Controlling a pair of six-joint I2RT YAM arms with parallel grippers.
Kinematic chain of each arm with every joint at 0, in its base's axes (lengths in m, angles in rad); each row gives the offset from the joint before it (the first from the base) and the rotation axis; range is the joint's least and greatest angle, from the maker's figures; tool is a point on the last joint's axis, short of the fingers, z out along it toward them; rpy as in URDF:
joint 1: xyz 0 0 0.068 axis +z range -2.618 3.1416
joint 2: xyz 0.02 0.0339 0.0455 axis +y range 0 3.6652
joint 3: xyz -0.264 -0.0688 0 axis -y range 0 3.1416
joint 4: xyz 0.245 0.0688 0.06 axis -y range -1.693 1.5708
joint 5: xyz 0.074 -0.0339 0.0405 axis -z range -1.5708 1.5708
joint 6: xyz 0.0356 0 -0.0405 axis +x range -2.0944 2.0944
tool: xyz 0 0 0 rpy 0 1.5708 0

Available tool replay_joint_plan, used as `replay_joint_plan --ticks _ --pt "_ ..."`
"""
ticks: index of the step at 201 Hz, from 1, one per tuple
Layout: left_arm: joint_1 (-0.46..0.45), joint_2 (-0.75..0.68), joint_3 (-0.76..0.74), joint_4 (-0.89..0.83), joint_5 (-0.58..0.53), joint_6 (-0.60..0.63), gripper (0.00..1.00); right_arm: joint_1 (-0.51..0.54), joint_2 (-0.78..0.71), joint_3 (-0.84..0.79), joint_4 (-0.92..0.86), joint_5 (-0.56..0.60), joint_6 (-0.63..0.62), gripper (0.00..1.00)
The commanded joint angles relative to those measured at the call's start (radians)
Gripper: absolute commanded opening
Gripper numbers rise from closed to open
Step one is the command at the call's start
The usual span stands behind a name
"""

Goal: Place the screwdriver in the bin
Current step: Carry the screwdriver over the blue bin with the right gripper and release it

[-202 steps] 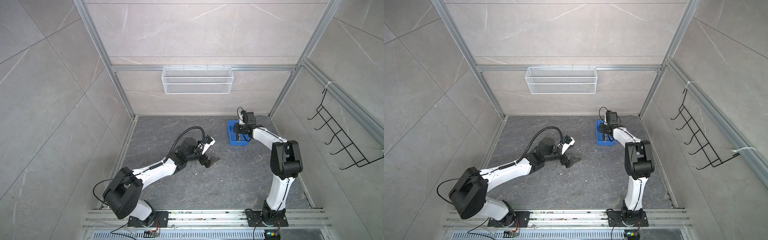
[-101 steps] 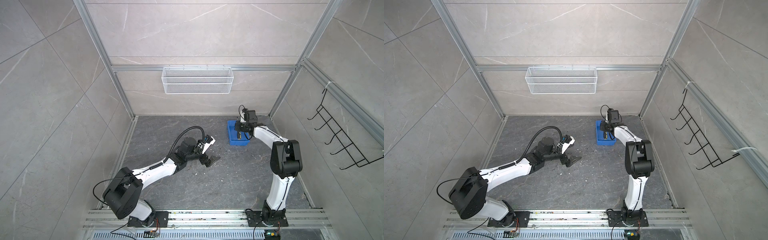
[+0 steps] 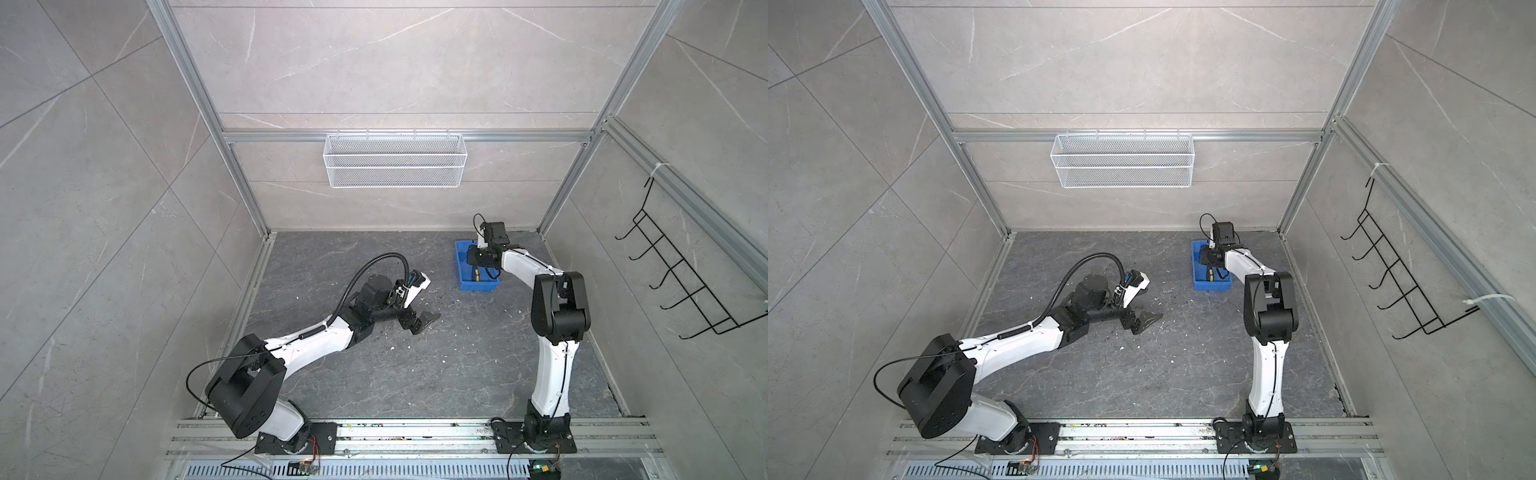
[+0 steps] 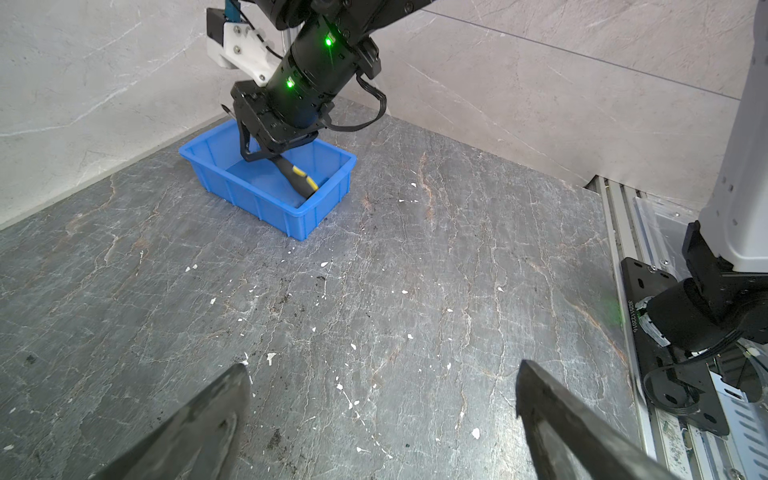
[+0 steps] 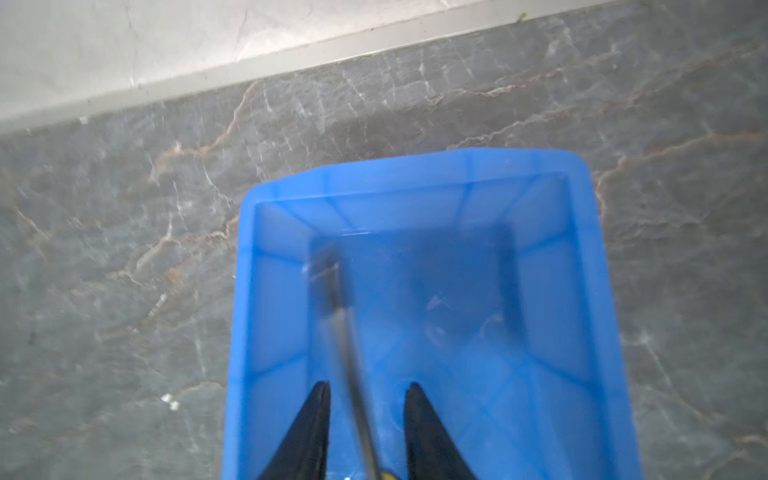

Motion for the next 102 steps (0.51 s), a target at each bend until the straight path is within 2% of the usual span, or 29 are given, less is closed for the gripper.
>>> replay_joint_plan --ticks 1,47,56,68,84,102 --pt "-0.003 -0.023 0.011 0.035 0.019 -0.003 1.00 -0.003 -0.007 0.019 -0.024 -0.015 -0.002 0.48" --pt "0.012 -0.077 -0.014 -0.026 -0.057 0.027 1.00 -0.003 -0.163 -0.091 0.041 0.014 -0.002 0.57" --pt "0.030 -0.092 -0.021 -0.043 -0.075 0.029 1.00 -0.004 -0.218 -0.147 0.083 0.021 0.002 0.63" --pt "0.073 -0.111 -0.038 -0.052 -0.081 0.013 1.00 -0.003 -0.296 -0.228 0.137 0.027 0.003 0.81" --pt "0.143 -0.142 -0.065 -0.063 -0.099 -0.004 1.00 -0.005 -0.402 -0.337 0.207 0.031 -0.005 0.92" --pt "0.217 -0.193 -0.116 -0.054 -0.154 -0.001 1.00 -0.004 -0.532 -0.465 0.273 0.046 -0.022 0.98"
